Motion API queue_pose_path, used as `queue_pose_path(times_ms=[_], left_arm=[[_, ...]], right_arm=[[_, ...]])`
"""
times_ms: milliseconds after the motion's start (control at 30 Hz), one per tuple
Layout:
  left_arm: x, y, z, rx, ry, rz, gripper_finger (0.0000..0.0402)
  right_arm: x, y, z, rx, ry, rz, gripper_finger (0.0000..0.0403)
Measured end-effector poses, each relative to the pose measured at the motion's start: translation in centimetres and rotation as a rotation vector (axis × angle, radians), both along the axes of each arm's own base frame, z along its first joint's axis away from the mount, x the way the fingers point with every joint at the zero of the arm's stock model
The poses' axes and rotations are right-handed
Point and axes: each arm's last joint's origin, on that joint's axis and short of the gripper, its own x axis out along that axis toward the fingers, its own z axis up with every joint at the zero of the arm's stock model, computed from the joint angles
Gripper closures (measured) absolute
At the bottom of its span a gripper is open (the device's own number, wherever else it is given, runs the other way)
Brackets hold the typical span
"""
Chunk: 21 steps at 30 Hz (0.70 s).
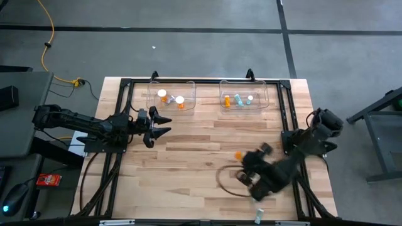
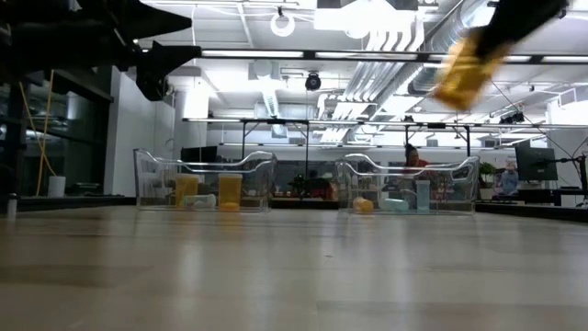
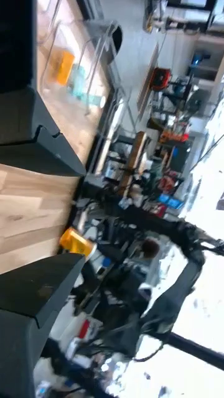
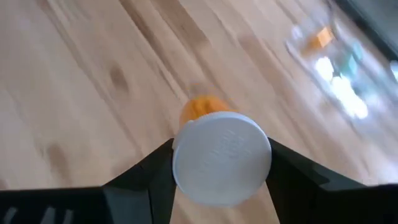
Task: Pick and place medicine bottles into bin by pill shape (circle, oval)
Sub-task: Put the orange capsule bottle into the left transparent bin
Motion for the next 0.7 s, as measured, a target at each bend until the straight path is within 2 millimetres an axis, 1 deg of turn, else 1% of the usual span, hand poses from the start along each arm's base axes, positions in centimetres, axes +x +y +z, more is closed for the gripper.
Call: queue_pose_path(times_ms=[67, 167, 233, 333, 400, 500, 567, 700], left_arm=[[0.2, -0.4, -0.2, 0.031, 0.022, -0.019, 0.0200], [0.5, -0.9, -0.5, 0.079, 0.044, -0.040, 0.0200], [1.0, -1.3, -0.5, 0.107, 0.051, -0.057, 0.0199], [1.9, -2.1, -0.3, 0.158, 0.076, -0.091, 0.0195], [2.6, -2.8, -0.3, 0.183, 0.101, -0.121, 0.0188], [3.6, -3.7, -0.3, 0.207, 0.125, -0.158, 0.0176], [4.4, -4.2, -0.2, 0.215, 0.141, -0.154, 0.0168], [5.8, -4.7, -0.3, 0.222, 0.181, -0.117, 0.0156]], right_arm=[[2.3, -1.2, -0.3, -0.019, -0.026, 0.067, 0.0215], [5.8, -2.9, -0.2, -0.038, -0.098, 0.181, 0.0215], [7.9, -4.0, 0.4, -0.047, -0.156, 0.263, 0.0215], [10.3, -5.5, 1.5, -0.071, -0.258, 0.356, 0.0214], [11.4, -6.4, 2.1, -0.077, -0.314, 0.412, 0.0214], [12.5, -7.5, 2.8, -0.059, -0.377, 0.474, 0.0214], [12.9, -7.9, 3.0, -0.049, -0.400, 0.503, 0.0213], [13.2, -8.0, 3.2, -0.047, -0.423, 0.554, 0.0213]])
